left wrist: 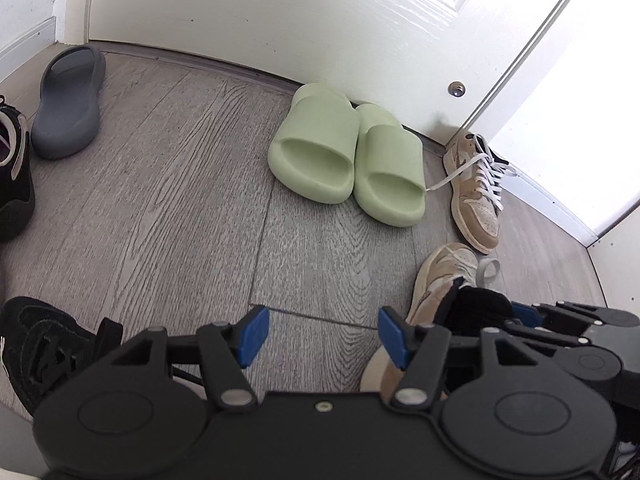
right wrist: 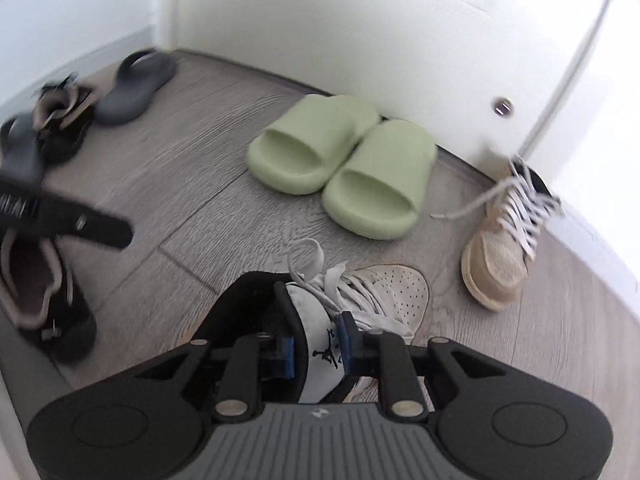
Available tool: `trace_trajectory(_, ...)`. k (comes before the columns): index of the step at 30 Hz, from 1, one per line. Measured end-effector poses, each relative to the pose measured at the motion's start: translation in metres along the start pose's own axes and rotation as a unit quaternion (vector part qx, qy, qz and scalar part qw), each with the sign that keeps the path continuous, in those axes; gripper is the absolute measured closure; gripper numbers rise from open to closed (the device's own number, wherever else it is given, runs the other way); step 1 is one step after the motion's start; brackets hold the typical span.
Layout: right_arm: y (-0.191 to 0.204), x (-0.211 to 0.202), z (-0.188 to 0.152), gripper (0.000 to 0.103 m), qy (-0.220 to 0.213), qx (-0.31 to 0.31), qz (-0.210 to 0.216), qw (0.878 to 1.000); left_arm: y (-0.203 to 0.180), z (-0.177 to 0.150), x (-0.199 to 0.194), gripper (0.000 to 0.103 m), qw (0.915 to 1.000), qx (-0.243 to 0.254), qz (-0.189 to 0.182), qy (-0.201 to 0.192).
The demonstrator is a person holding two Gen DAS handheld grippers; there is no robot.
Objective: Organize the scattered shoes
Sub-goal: 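Grasp the Jordan sneaker's collar with the right tool while the left tool releases it, then carry the Jordan sneaker toward the tan sneaker with the right tool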
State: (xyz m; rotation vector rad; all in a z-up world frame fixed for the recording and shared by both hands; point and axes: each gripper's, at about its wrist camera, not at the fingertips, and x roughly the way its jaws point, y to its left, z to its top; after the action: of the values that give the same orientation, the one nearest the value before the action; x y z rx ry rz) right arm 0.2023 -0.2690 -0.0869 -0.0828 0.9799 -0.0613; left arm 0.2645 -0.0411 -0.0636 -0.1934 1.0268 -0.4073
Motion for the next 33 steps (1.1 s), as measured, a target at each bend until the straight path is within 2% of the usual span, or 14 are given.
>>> trace_trajectory(3, 0.017, 0.001, 0.001, 0.067, 0.013, 0.037, -0.014, 0.999, 0.002, 0.000, -0.006, 0.042, 0.9999, 0.001, -0.006, -0.009)
trace_trajectory(6, 0.016, -0.004, 0.005, 0.064, 0.019, 0.037, 0.032, 0.999, 0.005, 0.000, -0.012, 0.042, 0.9997, -0.001, -0.008, -0.021)
trace_trajectory(8, 0.006, -0.015, 0.008, 0.055, 0.002, 0.010, 0.059, 0.998, 0.006, 0.001, -0.013, 0.042, 0.9996, -0.006, -0.012, -0.025)
trace_trajectory(10, -0.007, -0.025, 0.010, 0.039, -0.023, -0.035, 0.073, 0.996, 0.007, 0.002, -0.013, 0.042, 0.9996, -0.008, -0.014, -0.024)
trace_trajectory(12, -0.020, -0.032, 0.014, 0.035, -0.043, -0.087, 0.069, 0.993, 0.006, 0.002, -0.011, 0.042, 0.9996, -0.005, -0.009, -0.025)
trace_trajectory(15, -0.041, -0.030, 0.015, 0.035, -0.059, -0.189, 0.060, 0.978, 0.001, 0.000, -0.009, 0.042, 0.9997, 0.007, -0.002, -0.025)
trace_trajectory(18, -0.053, -0.014, 0.014, 0.035, -0.043, -0.262, 0.106, 0.958, -0.003, -0.001, -0.008, 0.042, 0.9995, 0.018, 0.000, -0.024)
trace_trajectory(21, -0.056, -0.001, 0.011, 0.037, -0.038, -0.288, 0.173, 0.941, -0.005, -0.002, -0.005, 0.042, 0.9994, 0.024, 0.002, -0.025)
trace_trajectory(25, -0.040, 0.016, 0.003, 0.038, -0.009, -0.323, 0.167, 0.931, -0.010, -0.005, -0.001, 0.042, 0.9992, 0.033, 0.007, -0.021)
trace_trajectory(26, -0.040, 0.019, 0.005, 0.038, -0.001, -0.308, 0.174, 0.935, -0.011, -0.006, 0.000, 0.042, 0.9992, 0.035, 0.008, -0.020)
trace_trajectory(27, -0.041, 0.022, 0.006, 0.048, 0.009, -0.291, 0.184, 0.939, -0.012, -0.007, 0.001, 0.042, 0.9991, 0.037, 0.008, -0.018)
trace_trajectory(28, -0.044, 0.027, 0.008, 0.069, 0.025, -0.265, 0.209, 0.941, -0.012, -0.008, 0.002, 0.042, 0.9991, 0.037, 0.008, -0.017)
trace_trajectory(30, -0.043, 0.029, 0.006, 0.093, 0.039, -0.233, 0.240, 0.942, -0.013, -0.009, 0.002, 0.042, 0.9991, 0.038, 0.008, -0.015)
trace_trajectory(33, -0.039, 0.027, 0.003, 0.094, 0.041, -0.186, 0.209, 0.959, -0.013, -0.009, 0.001, 0.042, 0.9991, 0.038, 0.008, -0.018)
